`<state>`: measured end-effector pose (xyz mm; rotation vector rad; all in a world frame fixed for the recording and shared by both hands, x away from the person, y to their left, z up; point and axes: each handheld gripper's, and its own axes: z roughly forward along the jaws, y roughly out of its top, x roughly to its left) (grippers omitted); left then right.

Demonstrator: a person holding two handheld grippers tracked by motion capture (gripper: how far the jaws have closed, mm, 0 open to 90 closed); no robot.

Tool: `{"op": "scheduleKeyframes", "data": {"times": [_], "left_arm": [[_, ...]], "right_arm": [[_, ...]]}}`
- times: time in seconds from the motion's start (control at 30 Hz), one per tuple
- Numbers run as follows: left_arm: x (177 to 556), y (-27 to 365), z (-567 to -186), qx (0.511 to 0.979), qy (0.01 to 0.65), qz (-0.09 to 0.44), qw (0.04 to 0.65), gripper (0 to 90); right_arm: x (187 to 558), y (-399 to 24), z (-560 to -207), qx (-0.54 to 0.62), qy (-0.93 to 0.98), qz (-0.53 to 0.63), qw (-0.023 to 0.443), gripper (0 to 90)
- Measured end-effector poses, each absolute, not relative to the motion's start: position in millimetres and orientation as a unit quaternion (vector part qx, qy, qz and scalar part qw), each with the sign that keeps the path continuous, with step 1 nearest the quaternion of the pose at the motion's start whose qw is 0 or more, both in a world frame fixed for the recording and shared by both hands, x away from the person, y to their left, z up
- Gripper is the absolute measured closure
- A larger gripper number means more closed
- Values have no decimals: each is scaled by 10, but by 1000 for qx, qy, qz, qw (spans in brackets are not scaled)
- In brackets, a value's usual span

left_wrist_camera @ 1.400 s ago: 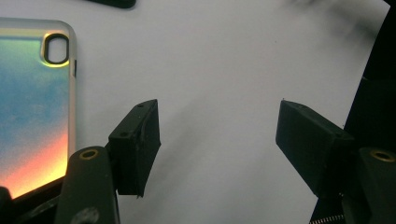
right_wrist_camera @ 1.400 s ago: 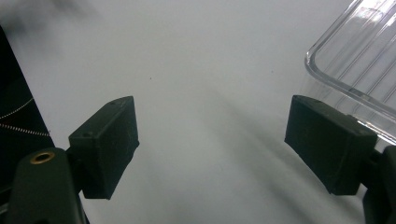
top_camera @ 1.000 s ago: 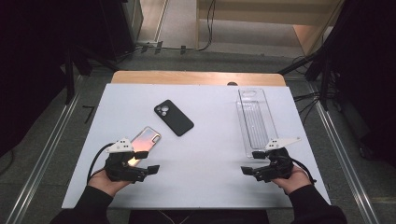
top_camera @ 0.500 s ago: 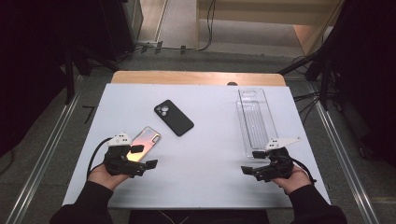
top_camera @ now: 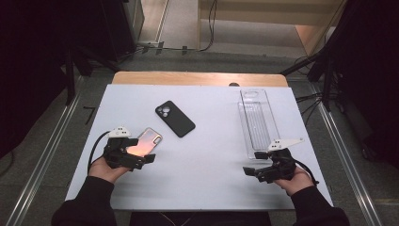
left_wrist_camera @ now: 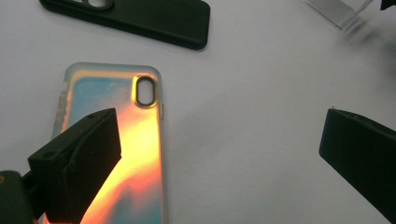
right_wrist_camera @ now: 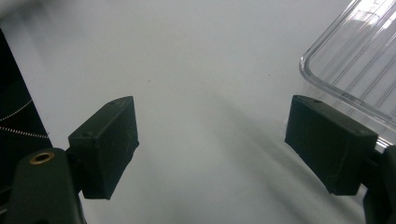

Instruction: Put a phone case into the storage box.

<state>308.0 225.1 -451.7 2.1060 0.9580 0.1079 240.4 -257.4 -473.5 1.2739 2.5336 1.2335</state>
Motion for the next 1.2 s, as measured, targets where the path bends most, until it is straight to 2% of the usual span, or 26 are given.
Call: {"op": "scheduleKeyframes", "data": {"times": [0.53,0.7,0.83,1.2], "left_arm": [[3493,2325,-4606,824,414,81,379,0],[3499,2322,-4654,829,417,83,364,0],[3500,2336,-4694,829,416,61,369,0],[3510,2316,-4804,840,419,63,340,0]], "right_arm": [[2405,-2570,-4738,411,820,398,23,152],[2403,-2571,-4739,412,820,397,22,152],[2401,-2569,-4737,411,820,398,22,152],[2401,-2566,-4738,409,821,398,21,152]]}}
